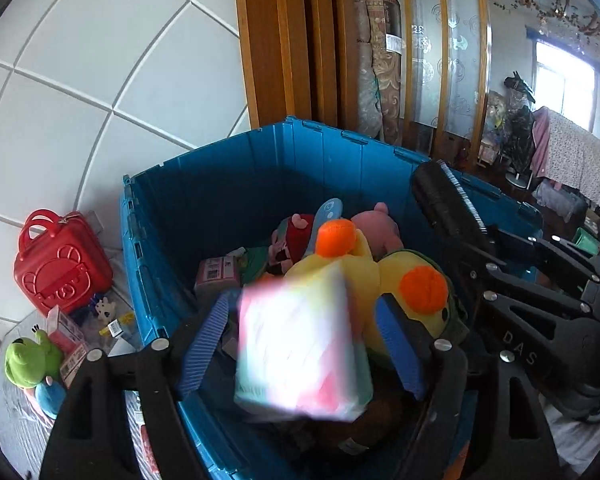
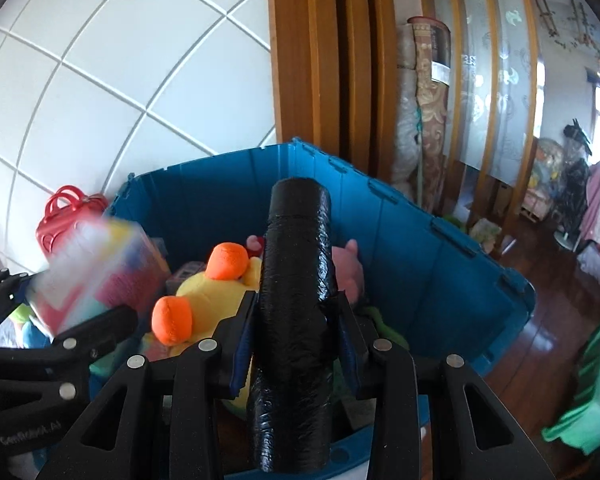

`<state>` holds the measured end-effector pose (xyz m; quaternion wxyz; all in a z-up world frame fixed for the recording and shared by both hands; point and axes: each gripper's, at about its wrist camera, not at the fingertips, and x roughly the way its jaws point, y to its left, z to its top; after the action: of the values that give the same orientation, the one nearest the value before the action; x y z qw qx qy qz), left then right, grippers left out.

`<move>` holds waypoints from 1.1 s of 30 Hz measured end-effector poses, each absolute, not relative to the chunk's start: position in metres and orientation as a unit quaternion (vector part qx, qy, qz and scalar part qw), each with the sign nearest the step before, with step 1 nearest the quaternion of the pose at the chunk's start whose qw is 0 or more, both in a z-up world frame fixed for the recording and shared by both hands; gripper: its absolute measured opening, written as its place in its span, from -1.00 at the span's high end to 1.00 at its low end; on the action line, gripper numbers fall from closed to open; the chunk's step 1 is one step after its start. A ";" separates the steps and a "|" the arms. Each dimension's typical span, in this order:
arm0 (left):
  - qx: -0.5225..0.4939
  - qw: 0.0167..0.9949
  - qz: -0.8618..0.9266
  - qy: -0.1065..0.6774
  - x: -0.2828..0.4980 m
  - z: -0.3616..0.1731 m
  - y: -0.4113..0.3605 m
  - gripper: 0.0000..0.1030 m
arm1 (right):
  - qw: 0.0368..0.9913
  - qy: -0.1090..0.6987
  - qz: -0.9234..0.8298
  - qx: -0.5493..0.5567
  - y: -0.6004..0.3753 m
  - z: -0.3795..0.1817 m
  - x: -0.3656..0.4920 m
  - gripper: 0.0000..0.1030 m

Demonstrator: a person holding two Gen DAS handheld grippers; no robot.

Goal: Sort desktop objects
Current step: 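Drop the Kotex pack into the crate with the left tool while the right tool releases the roll, then move both open tools back from the crate to the plush pile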

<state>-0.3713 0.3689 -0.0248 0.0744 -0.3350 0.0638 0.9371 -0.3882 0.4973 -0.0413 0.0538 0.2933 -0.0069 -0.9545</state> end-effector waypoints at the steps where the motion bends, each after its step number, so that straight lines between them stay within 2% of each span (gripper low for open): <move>1: -0.333 0.073 0.938 0.062 -0.369 -0.024 0.369 -0.53 | 0.056 -0.009 -0.955 0.292 0.497 -0.042 -0.388 0.26; 2: -0.330 0.072 0.939 0.062 -0.367 -0.024 0.369 -0.54 | 0.057 -0.012 -0.955 0.290 0.499 -0.041 -0.387 0.23; 4: -0.324 0.070 0.942 0.059 -0.365 -0.025 0.361 -0.55 | 0.061 -0.015 -0.957 0.283 0.500 -0.038 -0.385 -0.17; 11: -0.296 0.059 0.952 0.044 -0.343 -0.016 0.325 -0.55 | 0.069 -0.017 -0.963 0.261 0.491 -0.020 -0.362 -0.20; 12: -0.294 0.055 0.953 0.040 -0.339 -0.014 0.318 -0.55 | 0.075 -0.016 -0.963 0.257 0.484 -0.015 -0.357 -0.28; 13: -0.289 0.051 0.955 0.035 -0.333 -0.013 0.308 -0.55 | 0.082 -0.014 -0.964 0.253 0.478 -0.012 -0.353 -0.51; 17: -0.278 0.033 0.960 0.010 -0.309 -0.009 0.260 -0.56 | 0.102 -0.003 -0.966 0.236 0.441 0.003 -0.335 -0.69; 18: -0.276 0.028 0.961 0.004 -0.303 -0.009 0.246 -0.56 | 0.108 0.001 -0.967 0.233 0.430 0.006 -0.331 -0.87; 19: -0.273 0.021 0.962 0.000 -0.295 -0.009 0.230 -0.56 | 0.113 0.007 -0.967 0.229 0.418 0.009 -0.327 -0.97; 26: -0.269 -0.039 0.962 -0.033 -0.234 -0.026 0.092 -0.56 | 0.154 0.037 -0.962 0.222 0.302 0.012 -0.293 -1.00; 33: -0.305 -0.114 0.944 -0.056 -0.182 -0.060 -0.056 -0.56 | 0.210 0.059 -0.941 0.259 0.148 -0.014 -0.260 -1.00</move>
<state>-0.1824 -0.0555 -0.0600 -0.1141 -0.3050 -0.0558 0.9438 -0.2599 0.1476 -0.0139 0.2097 0.2594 0.0588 -0.9409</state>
